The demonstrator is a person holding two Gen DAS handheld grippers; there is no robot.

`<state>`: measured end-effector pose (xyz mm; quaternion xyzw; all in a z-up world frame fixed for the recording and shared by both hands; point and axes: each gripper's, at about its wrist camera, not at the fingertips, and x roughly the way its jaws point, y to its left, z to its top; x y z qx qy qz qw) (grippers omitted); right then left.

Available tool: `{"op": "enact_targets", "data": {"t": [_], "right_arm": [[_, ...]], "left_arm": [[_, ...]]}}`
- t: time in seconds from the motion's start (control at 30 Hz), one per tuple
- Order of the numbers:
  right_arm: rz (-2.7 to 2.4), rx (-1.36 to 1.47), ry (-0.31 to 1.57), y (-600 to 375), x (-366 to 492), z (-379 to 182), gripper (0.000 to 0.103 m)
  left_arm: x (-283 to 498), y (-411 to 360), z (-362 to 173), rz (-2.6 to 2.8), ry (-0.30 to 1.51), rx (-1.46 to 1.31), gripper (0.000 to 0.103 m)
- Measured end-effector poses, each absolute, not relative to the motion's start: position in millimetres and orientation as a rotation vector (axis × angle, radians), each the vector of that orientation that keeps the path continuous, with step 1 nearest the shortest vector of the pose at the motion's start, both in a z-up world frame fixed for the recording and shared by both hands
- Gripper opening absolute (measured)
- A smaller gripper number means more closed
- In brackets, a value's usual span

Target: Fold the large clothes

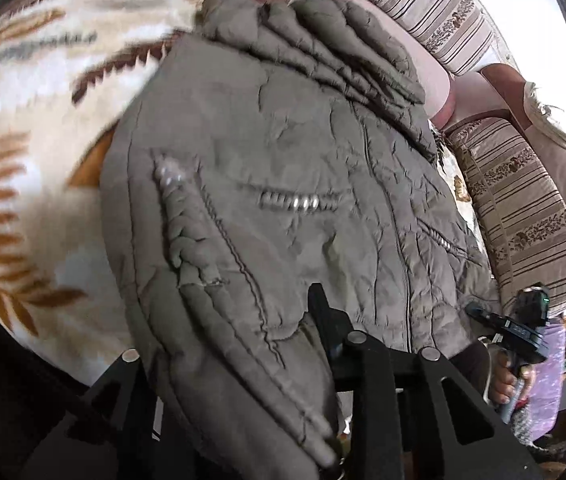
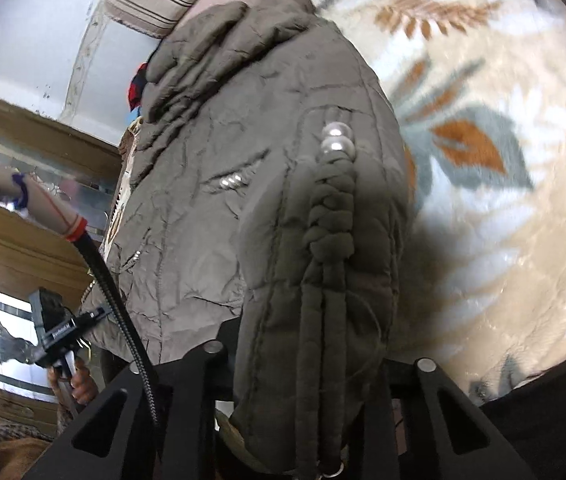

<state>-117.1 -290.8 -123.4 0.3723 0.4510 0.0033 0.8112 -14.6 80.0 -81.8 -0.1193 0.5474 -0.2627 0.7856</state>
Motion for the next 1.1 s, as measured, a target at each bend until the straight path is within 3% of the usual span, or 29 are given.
{"op": "enact_targets", "data": {"t": [0.23, 0.73, 0.93, 1.1], "right_arm": [[0.025, 0.68, 0.861, -287, -95, -66, 0.016], [-0.019, 0.478, 0.692, -301, 48, 76, 0.015], [-0.094, 0.508, 0.726, -334, 134, 90, 0.015], [-0.161, 0.562, 0.741, -370, 203, 74, 0.015]], "left_arm": [[9, 74, -36, -0.565, 1.055, -0.259, 0.023], [125, 32, 96, -0.523, 0.844, -0.195, 0.021], [217, -1, 114, -0.459, 0.885, -0.185, 0.021], [298, -33, 94, -0.386, 0.919, -0.172, 0.021]]}}
